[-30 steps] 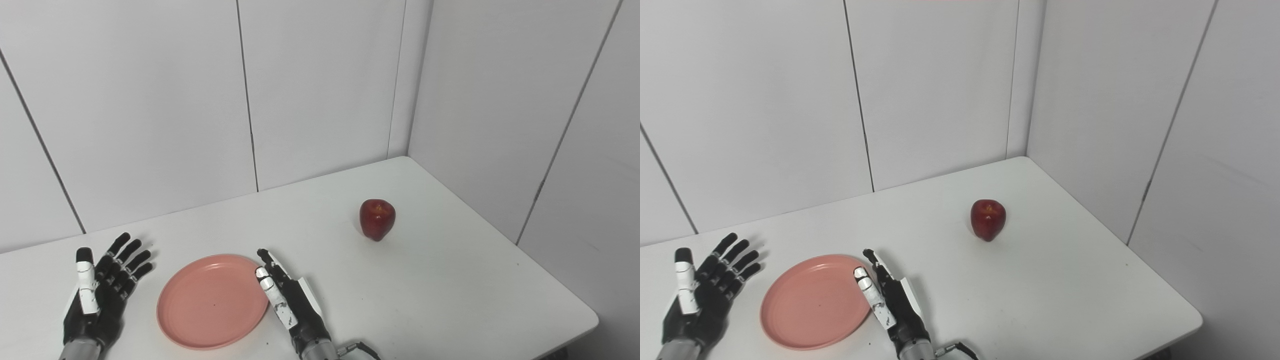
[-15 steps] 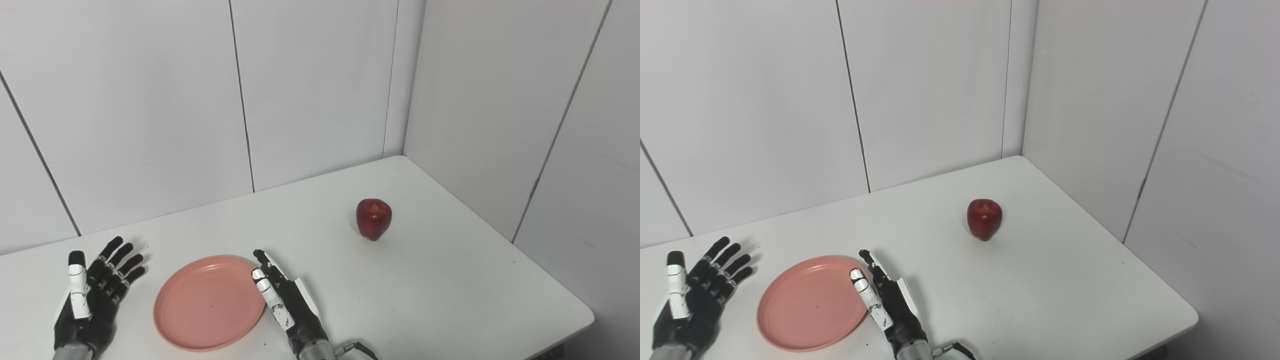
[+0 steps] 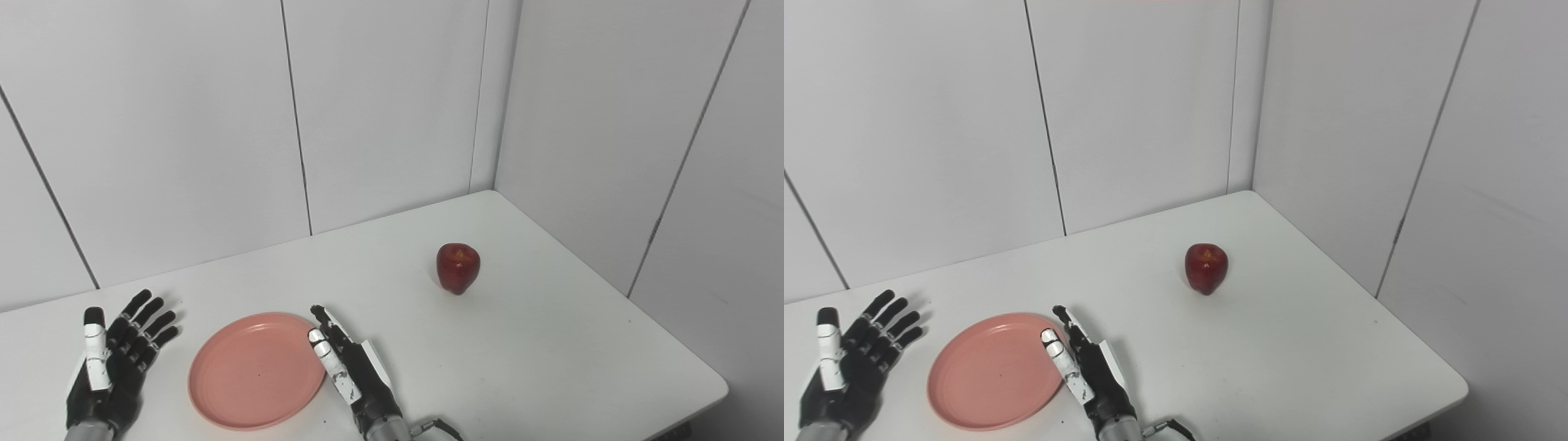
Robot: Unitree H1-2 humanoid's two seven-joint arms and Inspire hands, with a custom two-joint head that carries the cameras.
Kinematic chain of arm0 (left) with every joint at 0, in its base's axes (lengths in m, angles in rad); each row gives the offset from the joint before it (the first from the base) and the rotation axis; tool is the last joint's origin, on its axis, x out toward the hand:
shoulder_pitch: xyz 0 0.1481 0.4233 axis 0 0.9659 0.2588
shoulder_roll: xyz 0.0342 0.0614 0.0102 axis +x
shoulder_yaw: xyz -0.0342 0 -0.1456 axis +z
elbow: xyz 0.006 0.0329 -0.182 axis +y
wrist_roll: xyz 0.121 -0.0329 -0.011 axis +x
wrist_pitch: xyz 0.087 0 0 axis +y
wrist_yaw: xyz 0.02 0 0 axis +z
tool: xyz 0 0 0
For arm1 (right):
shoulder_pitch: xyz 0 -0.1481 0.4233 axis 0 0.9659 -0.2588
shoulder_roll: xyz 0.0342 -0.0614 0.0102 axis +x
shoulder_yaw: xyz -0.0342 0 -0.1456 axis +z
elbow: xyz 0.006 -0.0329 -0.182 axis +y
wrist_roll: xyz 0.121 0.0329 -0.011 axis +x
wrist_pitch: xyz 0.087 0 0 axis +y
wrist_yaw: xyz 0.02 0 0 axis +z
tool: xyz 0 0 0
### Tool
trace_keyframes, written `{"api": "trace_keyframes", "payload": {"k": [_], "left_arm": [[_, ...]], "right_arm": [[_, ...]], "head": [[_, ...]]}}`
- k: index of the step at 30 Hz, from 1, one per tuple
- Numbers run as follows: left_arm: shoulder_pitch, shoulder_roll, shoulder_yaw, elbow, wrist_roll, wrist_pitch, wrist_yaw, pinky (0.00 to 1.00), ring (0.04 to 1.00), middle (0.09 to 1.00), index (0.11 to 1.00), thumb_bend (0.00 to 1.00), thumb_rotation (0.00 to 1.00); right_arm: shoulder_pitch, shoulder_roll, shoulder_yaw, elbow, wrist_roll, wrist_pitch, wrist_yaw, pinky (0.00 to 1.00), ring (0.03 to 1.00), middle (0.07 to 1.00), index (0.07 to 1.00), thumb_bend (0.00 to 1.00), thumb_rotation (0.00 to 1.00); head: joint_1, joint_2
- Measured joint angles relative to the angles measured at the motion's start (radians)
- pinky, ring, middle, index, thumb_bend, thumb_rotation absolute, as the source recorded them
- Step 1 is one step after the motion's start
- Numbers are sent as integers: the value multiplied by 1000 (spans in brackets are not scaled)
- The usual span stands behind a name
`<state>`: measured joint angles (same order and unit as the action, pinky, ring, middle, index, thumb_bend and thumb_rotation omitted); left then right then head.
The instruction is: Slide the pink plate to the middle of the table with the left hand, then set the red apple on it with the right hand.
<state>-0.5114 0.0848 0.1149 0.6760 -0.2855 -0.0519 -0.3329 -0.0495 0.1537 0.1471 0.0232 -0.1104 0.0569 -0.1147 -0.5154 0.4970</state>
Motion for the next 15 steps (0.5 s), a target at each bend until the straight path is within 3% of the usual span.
{"api": "trace_keyframes", "payload": {"k": [7, 15], "left_arm": [[-3, -1, -2, 9, 0, -1, 0, 822, 832, 893, 851, 770, 1000], [-8, -3, -6, 16, 0, -5, 0, 832, 835, 888, 855, 765, 1000]], "right_arm": [[1, 7, -26, -19, 19, 2, 0, 1000, 1000, 999, 957, 825, 999], [17, 8, -70, -115, 18, 81, -8, 1000, 997, 997, 942, 790, 1000]], "head": [[-8, -2], [-8, -6]]}}
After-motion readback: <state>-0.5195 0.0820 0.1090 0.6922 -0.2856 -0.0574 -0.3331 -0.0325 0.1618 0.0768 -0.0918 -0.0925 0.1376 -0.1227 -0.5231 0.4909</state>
